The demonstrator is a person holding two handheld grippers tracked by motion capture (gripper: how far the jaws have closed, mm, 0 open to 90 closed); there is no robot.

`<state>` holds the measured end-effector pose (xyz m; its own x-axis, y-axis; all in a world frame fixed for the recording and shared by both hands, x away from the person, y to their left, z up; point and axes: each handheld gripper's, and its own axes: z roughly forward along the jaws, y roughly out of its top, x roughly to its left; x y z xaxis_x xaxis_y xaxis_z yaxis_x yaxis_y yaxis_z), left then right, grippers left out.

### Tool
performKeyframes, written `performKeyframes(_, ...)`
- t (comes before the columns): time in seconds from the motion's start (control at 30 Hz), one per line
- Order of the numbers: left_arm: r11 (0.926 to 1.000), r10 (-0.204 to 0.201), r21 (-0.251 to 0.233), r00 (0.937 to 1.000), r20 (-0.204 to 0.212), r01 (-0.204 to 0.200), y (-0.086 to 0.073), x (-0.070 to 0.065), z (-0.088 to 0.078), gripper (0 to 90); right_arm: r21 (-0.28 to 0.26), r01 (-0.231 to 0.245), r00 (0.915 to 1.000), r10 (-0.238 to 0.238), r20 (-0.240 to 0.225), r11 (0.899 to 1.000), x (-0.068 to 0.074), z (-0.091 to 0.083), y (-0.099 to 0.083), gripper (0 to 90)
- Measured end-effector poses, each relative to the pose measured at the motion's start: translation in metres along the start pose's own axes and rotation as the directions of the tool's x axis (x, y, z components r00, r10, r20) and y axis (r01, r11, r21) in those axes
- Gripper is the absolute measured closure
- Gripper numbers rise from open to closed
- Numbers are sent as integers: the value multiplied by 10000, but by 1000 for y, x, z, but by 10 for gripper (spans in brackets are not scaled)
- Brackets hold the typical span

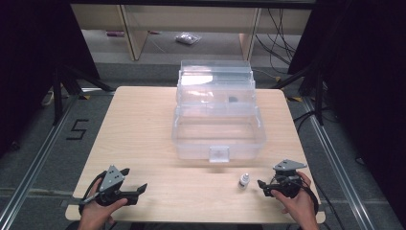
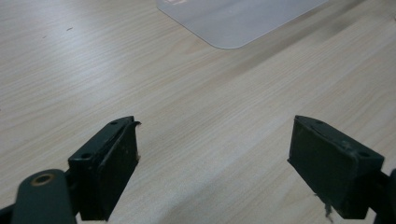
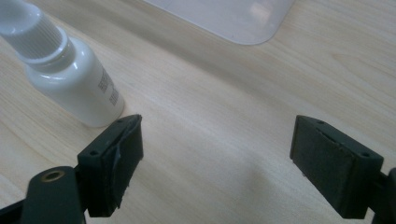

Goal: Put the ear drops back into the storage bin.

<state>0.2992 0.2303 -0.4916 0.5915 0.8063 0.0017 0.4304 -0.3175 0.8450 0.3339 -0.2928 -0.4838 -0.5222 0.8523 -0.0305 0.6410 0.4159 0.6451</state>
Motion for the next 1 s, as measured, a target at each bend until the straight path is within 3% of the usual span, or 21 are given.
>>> performKeyframes(0.47,10000,10,2,10000,-10,-10,0,0,0,152,-9,126,9999,-126,-92,9999,3,-3,2,184)
performKeyframes(0.57,10000,3,1,10000,-15,-3,0,0,0,152,203,132,9998,-128,-175,9997,5,-3,3,185)
performKeyframes(0.73,10000,4,-5,10000,-13,-4,0,0,0,151,61,391,9991,-391,-148,9992,7,-3,4,188)
performKeyframes(0.77,10000,1,-2,10000,-17,-1,0,0,0,152,134,161,9997,-158,-203,9998,9,-4,3,188)
performKeyframes(0.83,10000,3,-3,10000,-18,-3,0,0,0,152,60,507,9985,-506,-208,9987,7,-4,5,188)
performKeyframes(1.0,10000,-26,1,10000,-20,26,0,0,0,152,297,500,9984,-491,-292,9983,12,-6,6,188)
